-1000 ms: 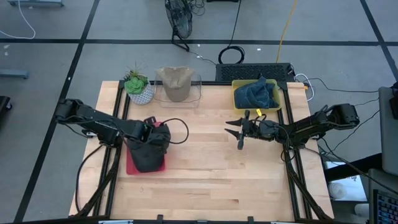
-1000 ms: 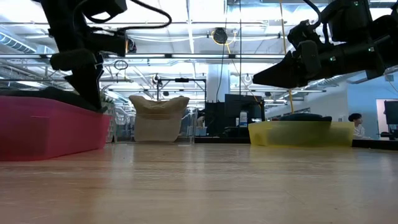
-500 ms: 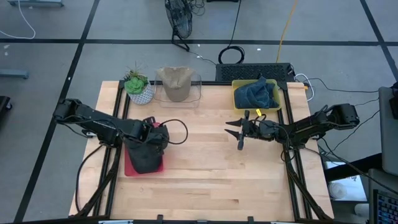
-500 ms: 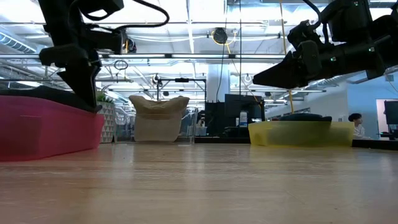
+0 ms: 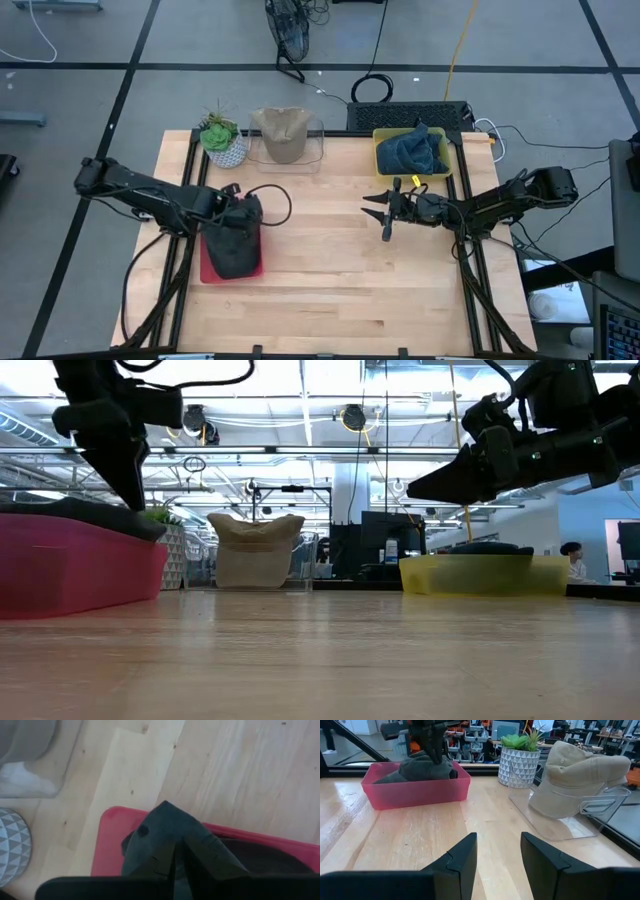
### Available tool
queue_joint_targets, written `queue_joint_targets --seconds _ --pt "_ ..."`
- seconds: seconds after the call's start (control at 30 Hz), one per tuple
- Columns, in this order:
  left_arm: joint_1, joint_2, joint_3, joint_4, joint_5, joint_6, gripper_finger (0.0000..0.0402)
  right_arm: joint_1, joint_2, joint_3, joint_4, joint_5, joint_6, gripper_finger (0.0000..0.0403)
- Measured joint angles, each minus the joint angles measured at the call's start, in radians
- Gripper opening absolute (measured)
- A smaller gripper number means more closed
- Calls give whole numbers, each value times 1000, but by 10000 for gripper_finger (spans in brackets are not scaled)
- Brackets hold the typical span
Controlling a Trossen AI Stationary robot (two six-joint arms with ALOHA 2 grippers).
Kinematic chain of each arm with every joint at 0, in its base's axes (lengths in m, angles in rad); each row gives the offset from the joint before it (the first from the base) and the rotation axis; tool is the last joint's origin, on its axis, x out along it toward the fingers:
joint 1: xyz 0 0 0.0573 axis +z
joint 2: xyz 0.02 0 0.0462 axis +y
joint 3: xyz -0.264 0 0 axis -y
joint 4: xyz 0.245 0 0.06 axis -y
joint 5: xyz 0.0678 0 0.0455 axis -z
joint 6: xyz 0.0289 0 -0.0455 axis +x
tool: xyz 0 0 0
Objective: Pick & Place hat
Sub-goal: Put the black cap into the red bin
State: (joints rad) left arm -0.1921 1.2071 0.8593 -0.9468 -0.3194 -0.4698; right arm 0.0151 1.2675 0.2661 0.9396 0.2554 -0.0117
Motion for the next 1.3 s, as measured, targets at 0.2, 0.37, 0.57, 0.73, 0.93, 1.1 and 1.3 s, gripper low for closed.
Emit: queue_joint_targets --seconds 0.2,0.37,0.57,0.73,0.93,1.1,1.3 --pt "0 70 0 4 12 3 46 0 0 0 -1 -7 0 130" --pt "0 124 0 4 14 19 46 0 0 0 -2 -25 4 130" --pt "-2 158 0 1 66 45 46 0 0 0 4 -24 -6 130" --pt "-2 163 0 5 108 60 46 0 0 0 4 -25 5 130" --pt "-2 163 0 5 112 66 46 0 0 0 4 -25 -1 130" --pt "-2 163 0 5 133 85 46 0 0 0 6 -25 1 130" --pt "-2 163 0 5 152 94 46 0 0 0 0 -25 25 130"
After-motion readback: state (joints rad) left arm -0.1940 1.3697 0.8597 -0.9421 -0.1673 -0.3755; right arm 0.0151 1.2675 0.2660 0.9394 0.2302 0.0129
